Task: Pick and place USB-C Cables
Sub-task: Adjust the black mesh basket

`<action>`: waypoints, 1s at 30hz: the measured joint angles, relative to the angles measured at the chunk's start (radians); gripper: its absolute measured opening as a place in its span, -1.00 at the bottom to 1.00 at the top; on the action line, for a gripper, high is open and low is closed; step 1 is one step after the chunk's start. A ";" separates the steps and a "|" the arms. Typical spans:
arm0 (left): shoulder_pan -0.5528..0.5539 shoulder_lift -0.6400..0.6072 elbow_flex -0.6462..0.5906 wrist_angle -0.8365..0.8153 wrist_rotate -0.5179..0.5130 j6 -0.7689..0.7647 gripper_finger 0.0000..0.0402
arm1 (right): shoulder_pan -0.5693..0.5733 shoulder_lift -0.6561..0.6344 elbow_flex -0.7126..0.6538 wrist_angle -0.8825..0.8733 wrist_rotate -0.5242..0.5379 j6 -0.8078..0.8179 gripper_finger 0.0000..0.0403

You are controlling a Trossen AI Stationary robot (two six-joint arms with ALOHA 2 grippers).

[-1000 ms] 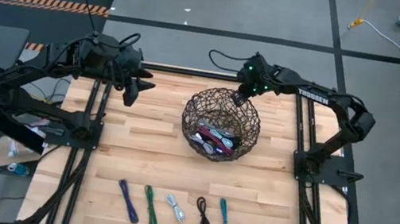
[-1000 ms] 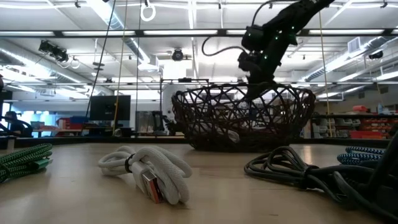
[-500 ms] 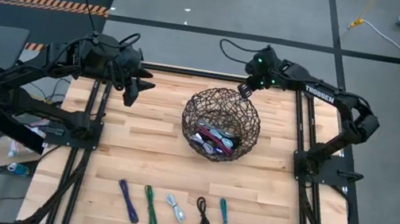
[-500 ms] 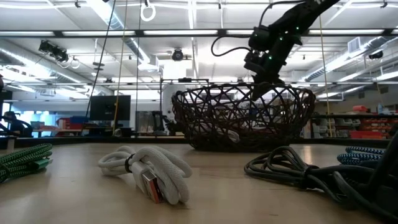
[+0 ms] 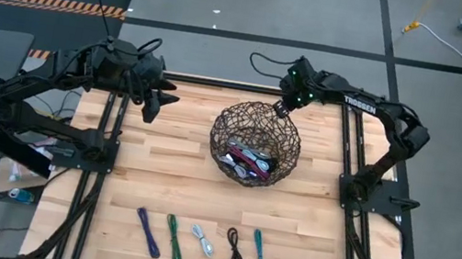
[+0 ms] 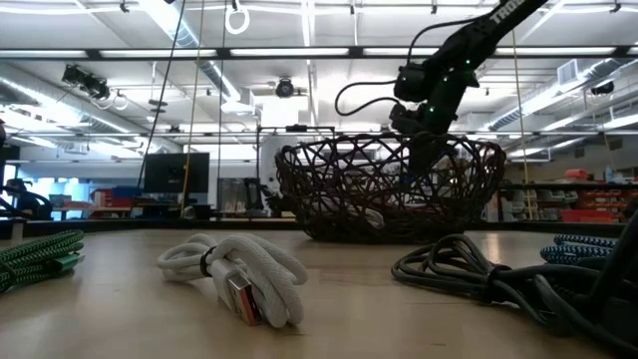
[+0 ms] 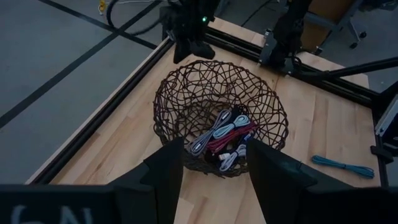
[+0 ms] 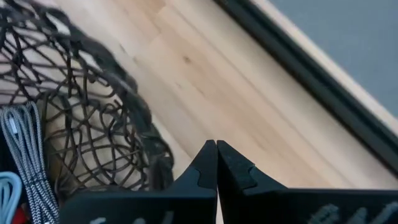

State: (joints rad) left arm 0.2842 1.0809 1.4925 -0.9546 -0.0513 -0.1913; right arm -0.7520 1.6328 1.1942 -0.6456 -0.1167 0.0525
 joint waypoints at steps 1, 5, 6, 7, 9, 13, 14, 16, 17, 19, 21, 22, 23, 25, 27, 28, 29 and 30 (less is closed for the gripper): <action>0.000 0.000 0.000 0.000 0.000 0.000 -0.10 | 0.006 0.008 0.000 0.000 -0.005 0.000 -1.00; 0.000 0.000 0.000 0.000 0.000 0.001 -0.10 | 0.033 0.034 0.000 0.002 -0.010 0.005 -1.00; 0.000 0.000 0.000 0.000 0.000 0.001 -0.10 | 0.040 0.038 0.000 0.005 -0.008 0.007 -1.00; 0.000 0.000 0.000 0.000 0.000 0.002 -0.10 | 0.048 0.042 0.000 0.008 -0.009 0.008 -1.00; 0.000 0.000 0.000 0.000 0.000 0.002 -0.10 | 0.066 0.050 0.000 0.020 -0.010 0.025 -1.00; 0.000 0.000 0.000 0.000 0.000 0.004 -0.10 | 0.113 0.052 0.000 0.053 -0.017 0.060 -1.00; 0.000 0.000 0.000 0.000 0.000 0.004 -0.10 | 0.125 0.052 0.000 0.065 -0.017 0.066 -1.00; 0.000 0.000 0.000 0.000 0.000 0.004 -0.10 | 0.148 0.052 0.000 0.087 -0.019 0.081 -1.00; 0.000 0.000 0.000 0.000 0.000 0.004 -0.10 | 0.158 0.052 0.000 0.097 -0.020 0.087 -1.00; 0.000 0.000 0.000 0.000 0.000 0.004 -0.10 | 0.179 0.052 0.000 0.115 -0.021 0.106 -1.00; 0.000 0.000 0.000 0.000 0.000 0.004 -0.10 | 0.198 0.052 0.000 0.130 -0.021 0.119 -1.00; 0.000 0.000 0.000 0.000 0.000 0.004 -0.10 | 0.207 0.052 0.000 0.139 -0.020 0.127 -1.00; 0.000 0.000 0.000 0.000 0.000 0.004 -0.10 | 0.216 0.052 0.000 0.146 -0.020 0.133 -1.00; 0.000 0.000 0.000 0.000 0.000 0.004 -0.10 | 0.234 0.052 0.000 0.157 -0.019 0.138 -1.00; 0.000 0.000 0.000 0.000 0.000 0.004 -0.10 | 0.245 0.052 0.000 0.162 -0.010 0.134 -1.00; 0.000 0.000 0.000 0.000 0.000 0.004 -0.10 | 0.247 0.052 0.000 0.162 -0.001 0.131 -1.00; 0.000 0.000 0.000 0.000 0.000 0.004 -0.10 | 0.247 0.052 0.000 0.162 0.006 0.131 -1.00; 0.000 0.000 0.000 0.000 0.000 0.004 -0.10 | 0.244 0.052 0.000 0.161 0.012 0.130 -1.00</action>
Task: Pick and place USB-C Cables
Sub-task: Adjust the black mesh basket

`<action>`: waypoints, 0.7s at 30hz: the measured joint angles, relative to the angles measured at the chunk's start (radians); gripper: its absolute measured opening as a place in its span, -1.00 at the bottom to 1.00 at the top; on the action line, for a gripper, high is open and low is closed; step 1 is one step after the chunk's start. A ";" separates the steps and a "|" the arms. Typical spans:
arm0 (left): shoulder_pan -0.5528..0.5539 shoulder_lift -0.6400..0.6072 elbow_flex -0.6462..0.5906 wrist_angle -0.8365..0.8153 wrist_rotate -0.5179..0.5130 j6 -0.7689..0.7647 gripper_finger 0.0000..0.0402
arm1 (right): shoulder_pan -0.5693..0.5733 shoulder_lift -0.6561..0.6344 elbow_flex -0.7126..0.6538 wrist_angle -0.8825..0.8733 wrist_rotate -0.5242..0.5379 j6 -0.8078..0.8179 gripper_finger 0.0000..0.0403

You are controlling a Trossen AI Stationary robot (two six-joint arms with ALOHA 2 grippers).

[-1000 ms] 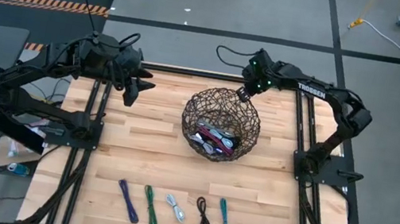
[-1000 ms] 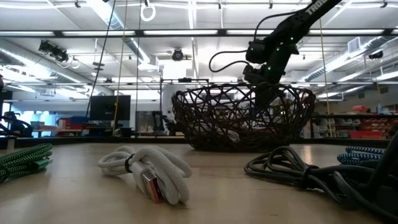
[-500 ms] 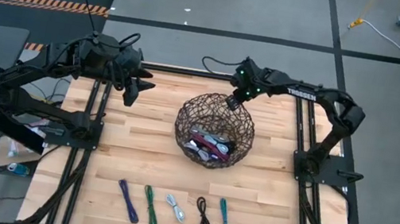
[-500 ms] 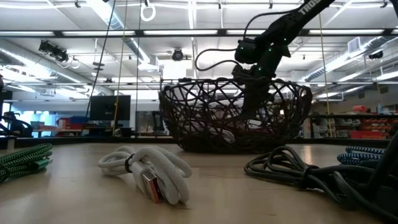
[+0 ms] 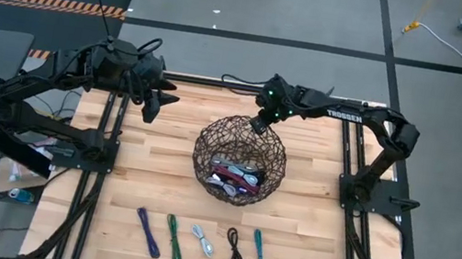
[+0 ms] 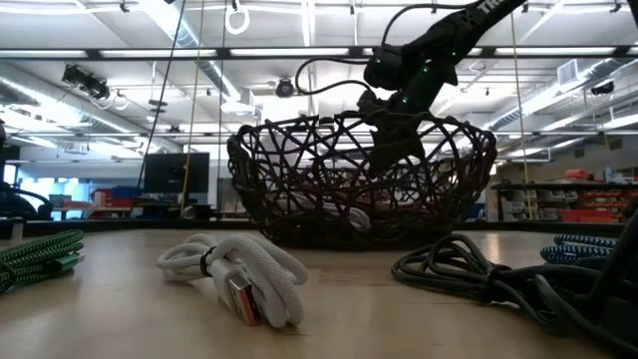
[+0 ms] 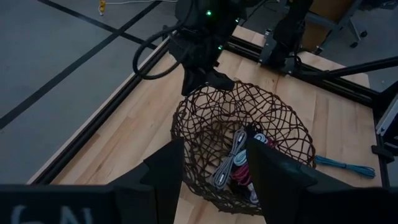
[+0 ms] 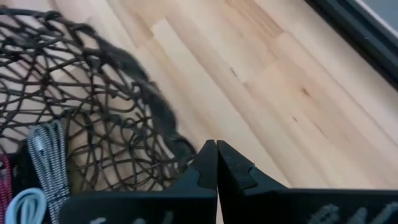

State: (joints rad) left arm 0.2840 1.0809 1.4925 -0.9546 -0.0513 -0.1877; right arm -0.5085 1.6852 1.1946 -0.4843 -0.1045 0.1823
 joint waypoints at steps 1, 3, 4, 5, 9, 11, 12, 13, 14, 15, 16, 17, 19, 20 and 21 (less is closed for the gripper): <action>0.000 0.000 0.000 0.000 0.000 0.000 -0.10 | -0.008 0.000 0.000 0.000 0.002 -0.002 -1.00; 0.000 0.000 0.000 0.000 0.000 -0.004 -0.10 | -0.028 0.000 0.000 -0.001 0.006 -0.007 -1.00; 0.000 0.000 0.000 0.000 0.000 -0.004 -0.10 | -0.040 0.000 0.000 -0.004 0.006 -0.010 -1.00; 0.000 0.000 0.000 0.000 0.000 -0.004 -0.10 | -0.053 0.000 0.000 -0.009 0.006 -0.015 -1.00; 0.000 0.000 0.000 0.000 0.000 -0.010 -0.10 | -0.109 0.000 0.000 -0.071 0.001 -0.024 -1.00; 0.000 0.000 0.000 0.000 0.000 -0.010 -0.10 | -0.128 0.000 0.000 -0.113 0.001 -0.036 -1.00; 0.000 0.000 0.000 0.000 0.000 -0.010 -0.10 | -0.134 0.000 0.000 -0.131 0.000 -0.044 -1.00; 0.000 0.000 0.000 0.000 0.000 -0.010 -0.10 | -0.139 0.000 0.000 -0.146 -0.002 -0.049 -1.00; 0.000 0.000 0.000 0.000 0.000 -0.010 -0.10 | -0.141 0.000 0.000 -0.158 -0.012 -0.052 -1.00; 0.000 0.000 0.000 0.000 0.000 -0.010 -0.10 | -0.141 0.000 0.000 -0.166 -0.026 -0.054 -1.00; 0.000 0.000 0.000 0.000 0.000 -0.010 -0.10 | -0.139 0.000 0.000 -0.168 -0.036 -0.054 -1.00; 0.000 0.000 0.000 0.000 0.000 -0.010 -0.10 | -0.136 0.000 0.000 -0.168 -0.043 -0.055 -1.00; 0.000 0.000 0.000 0.000 0.000 -0.010 -0.10 | -0.124 -0.001 0.000 -0.167 -0.045 -0.054 -1.00; 0.000 0.000 0.000 0.000 0.000 -0.009 -0.10 | -0.117 -0.001 0.000 -0.167 -0.047 -0.050 -1.00; 0.000 0.000 0.000 0.000 0.000 -0.009 -0.10 | -0.109 -0.001 0.000 -0.167 -0.048 -0.047 -1.00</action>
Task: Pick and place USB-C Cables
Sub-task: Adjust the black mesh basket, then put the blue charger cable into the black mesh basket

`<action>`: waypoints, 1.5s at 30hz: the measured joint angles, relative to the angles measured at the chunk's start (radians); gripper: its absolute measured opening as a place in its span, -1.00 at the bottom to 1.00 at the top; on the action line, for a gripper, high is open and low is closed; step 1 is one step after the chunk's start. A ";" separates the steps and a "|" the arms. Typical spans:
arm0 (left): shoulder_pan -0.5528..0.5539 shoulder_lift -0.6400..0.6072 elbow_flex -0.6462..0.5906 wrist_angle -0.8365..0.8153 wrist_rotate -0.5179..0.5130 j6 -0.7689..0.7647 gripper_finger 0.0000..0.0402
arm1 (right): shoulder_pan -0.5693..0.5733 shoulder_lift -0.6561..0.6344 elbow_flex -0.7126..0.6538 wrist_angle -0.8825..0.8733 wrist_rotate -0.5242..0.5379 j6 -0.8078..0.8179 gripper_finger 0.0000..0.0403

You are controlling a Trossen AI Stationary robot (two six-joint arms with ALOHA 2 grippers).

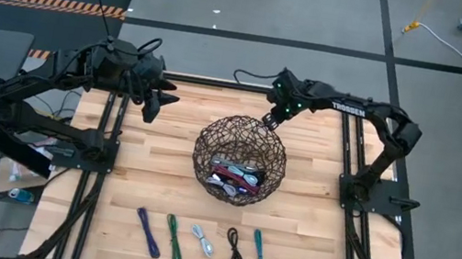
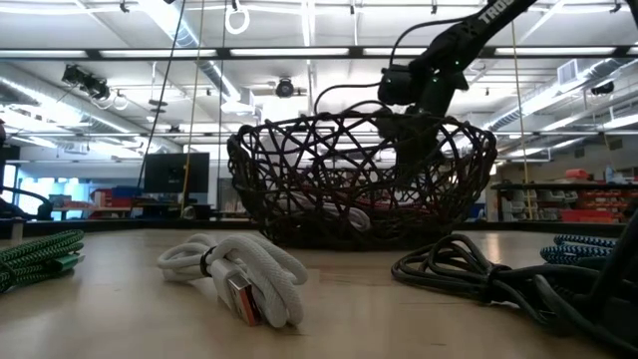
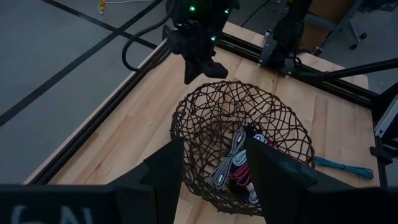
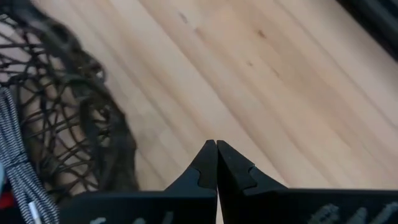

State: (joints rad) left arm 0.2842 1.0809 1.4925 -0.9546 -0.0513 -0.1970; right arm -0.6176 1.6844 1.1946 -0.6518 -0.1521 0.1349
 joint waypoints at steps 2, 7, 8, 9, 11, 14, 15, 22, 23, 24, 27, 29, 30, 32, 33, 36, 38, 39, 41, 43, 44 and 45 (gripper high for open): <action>0.000 0.000 0.000 0.000 0.000 0.000 -0.10 | 0.018 0.000 0.000 0.000 0.000 0.001 -1.00; 0.000 0.000 0.000 0.000 0.000 0.000 -0.10 | 0.068 0.000 0.000 0.001 -0.007 0.023 -1.00; 0.000 0.000 0.000 0.000 0.000 0.001 -0.10 | 0.078 0.000 0.000 0.002 -0.007 0.026 -1.00; 0.000 0.000 0.000 0.000 0.000 0.001 -0.10 | 0.088 0.000 0.000 0.005 -0.006 0.029 -1.00; 0.000 0.000 0.000 0.000 0.000 0.001 -0.10 | 0.104 0.000 0.000 0.012 -0.004 0.039 -1.00; 0.000 0.000 0.000 0.000 0.000 0.002 -0.10 | 0.128 0.000 0.000 0.032 -0.004 0.059 -1.00; 0.000 0.000 0.000 0.000 0.000 0.002 -0.10 | 0.136 0.000 0.000 0.041 -0.005 0.067 -1.00; 0.000 0.000 0.000 0.000 0.000 0.001 -0.10 | 0.157 0.000 0.000 0.068 -0.007 0.083 -1.00; 0.000 0.000 0.000 0.000 0.000 0.001 -0.10 | 0.157 0.000 0.000 0.068 -0.007 0.083 -1.00; 0.000 0.000 0.000 0.000 0.000 0.001 -0.10 | 0.158 0.000 0.000 0.068 -0.007 0.083 -1.00; 0.000 0.000 0.000 0.000 0.000 0.001 -0.10 | 0.163 0.000 0.000 0.068 -0.007 0.094 -1.00; 0.000 0.000 0.000 0.000 0.000 0.001 -0.10 | 0.169 0.000 0.000 0.072 -0.007 0.098 -1.00; 0.000 0.000 0.000 0.000 0.000 0.001 -0.10 | 0.172 0.000 0.000 0.075 -0.005 0.098 -1.00; 0.000 0.000 0.000 0.000 0.000 0.001 -0.10 | 0.177 -0.001 0.000 0.074 0.009 0.094 -1.00; 0.000 0.000 0.000 0.000 0.000 0.001 -0.10 | 0.178 -0.001 0.000 0.073 0.021 0.085 -1.00; 0.000 0.000 0.000 0.000 0.000 0.001 -0.10 | 0.174 -0.020 0.000 0.042 0.055 0.060 -1.00; 0.000 0.000 0.000 0.000 0.000 0.001 -0.10 | 0.163 -0.043 0.020 -0.010 0.070 0.049 -1.00; 0.000 0.000 0.000 0.000 0.000 0.001 -0.10 | 0.160 -0.057 0.039 -0.044 0.078 0.048 -1.00; 0.000 0.000 0.000 0.000 0.000 0.000 -0.10 | 0.156 -0.089 0.088 -0.116 0.083 0.048 -1.00; 0.000 0.000 0.000 0.000 0.000 0.001 -0.10 | 0.173 -0.127 0.151 -0.194 0.082 0.047 -1.00; 0.000 0.000 0.000 0.000 0.000 0.001 -0.10 | 0.190 -0.145 0.184 -0.233 0.081 0.047 -1.00; 0.000 0.000 0.000 0.000 0.000 0.001 -0.10 | 0.209 -0.161 0.220 -0.278 0.079 0.048 -1.00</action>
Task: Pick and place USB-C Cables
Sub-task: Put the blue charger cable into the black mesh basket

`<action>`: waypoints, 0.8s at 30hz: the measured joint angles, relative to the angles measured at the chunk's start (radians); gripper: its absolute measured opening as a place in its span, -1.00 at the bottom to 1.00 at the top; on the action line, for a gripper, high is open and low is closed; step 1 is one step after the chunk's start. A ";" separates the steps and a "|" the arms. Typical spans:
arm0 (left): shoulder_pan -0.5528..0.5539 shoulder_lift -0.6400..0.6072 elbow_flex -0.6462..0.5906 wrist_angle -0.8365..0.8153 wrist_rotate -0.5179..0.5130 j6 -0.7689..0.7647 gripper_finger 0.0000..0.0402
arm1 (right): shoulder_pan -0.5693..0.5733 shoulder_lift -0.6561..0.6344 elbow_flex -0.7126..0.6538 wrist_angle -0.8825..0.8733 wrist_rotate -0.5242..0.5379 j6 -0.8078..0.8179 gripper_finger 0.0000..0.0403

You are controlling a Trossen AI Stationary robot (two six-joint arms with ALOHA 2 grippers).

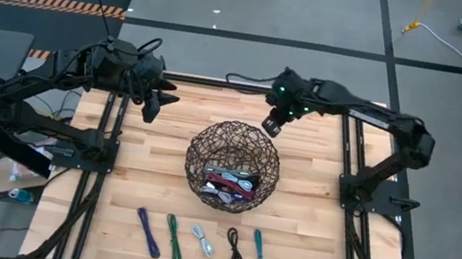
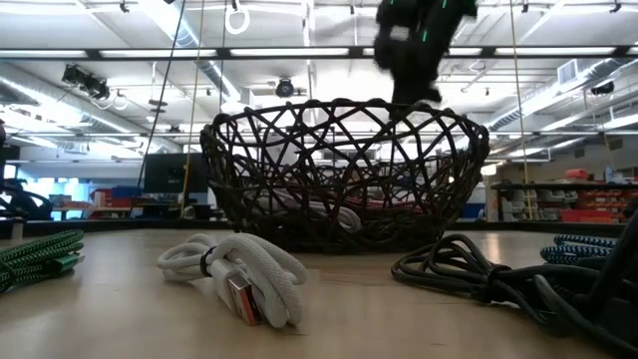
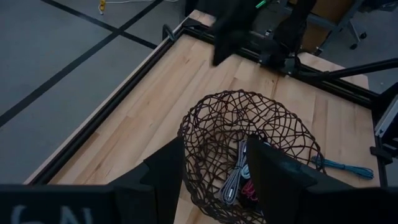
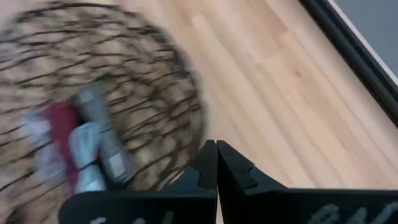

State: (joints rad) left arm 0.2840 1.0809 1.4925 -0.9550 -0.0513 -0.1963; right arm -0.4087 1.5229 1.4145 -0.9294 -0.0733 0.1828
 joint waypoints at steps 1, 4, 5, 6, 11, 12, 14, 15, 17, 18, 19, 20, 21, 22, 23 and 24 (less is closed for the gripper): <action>0.000 0.000 0.000 0.000 0.000 0.000 -0.10 | 0.023 -0.015 0.032 -0.045 0.000 0.007 -1.00; 0.000 0.000 0.000 0.000 0.000 0.000 -0.10 | 0.103 -0.060 0.122 -0.160 0.001 0.063 -1.00; 0.000 0.000 0.000 0.000 0.000 0.000 -0.10 | 0.137 -0.074 0.144 -0.189 0.003 0.090 -1.00; 0.000 0.000 0.000 0.000 0.000 0.000 -0.10 | 0.172 -0.087 0.161 -0.212 0.003 0.119 -1.00; 0.000 0.000 0.000 0.000 0.000 0.000 -0.10 | 0.379 -0.137 0.179 -0.262 0.003 0.364 -1.00; 0.000 0.000 0.000 0.000 0.000 0.000 -0.10 | 0.423 -0.139 0.179 -0.266 0.009 0.422 -1.00; 0.000 0.000 0.000 0.000 0.000 0.000 -0.10 | 0.508 -0.136 0.180 -0.284 0.027 0.541 -1.00; 0.000 0.000 0.000 0.000 0.000 0.000 -0.10 | 0.546 -0.133 0.178 -0.287 0.030 0.594 -1.00; 0.000 0.000 0.000 0.000 0.000 0.000 -0.10 | 0.618 -0.123 0.167 -0.275 0.050 0.701 -0.98; 0.000 0.000 0.000 0.000 0.000 0.002 -0.10 | 0.647 -0.117 0.161 -0.274 0.061 0.755 -0.97; 0.000 0.000 0.000 -0.001 0.000 0.004 -0.10 | 0.673 -0.107 0.154 -0.276 0.072 0.812 -0.95; 0.000 0.000 0.000 -0.001 0.000 0.007 -0.10 | 0.694 -0.094 0.152 -0.278 0.088 0.871 -0.93; 0.000 0.000 0.000 0.000 0.000 0.009 -0.10 | 0.714 -0.080 0.152 -0.280 0.108 0.932 -0.90; 0.000 0.000 0.000 -0.001 0.000 0.009 -0.10 | 0.729 -0.065 0.152 -0.287 0.116 0.982 -0.87; 0.000 0.000 0.000 0.000 0.000 0.010 -0.10 | 0.742 -0.046 0.151 -0.290 0.111 1.019 -0.83; 0.000 0.000 0.000 0.000 0.000 0.010 -0.10 | 0.752 -0.027 0.151 -0.290 0.100 1.046 -0.79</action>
State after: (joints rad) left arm 0.2843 1.0805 1.4925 -0.9554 -0.0517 -0.1867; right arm 0.3438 1.4958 1.5658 -1.2192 0.0265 1.2284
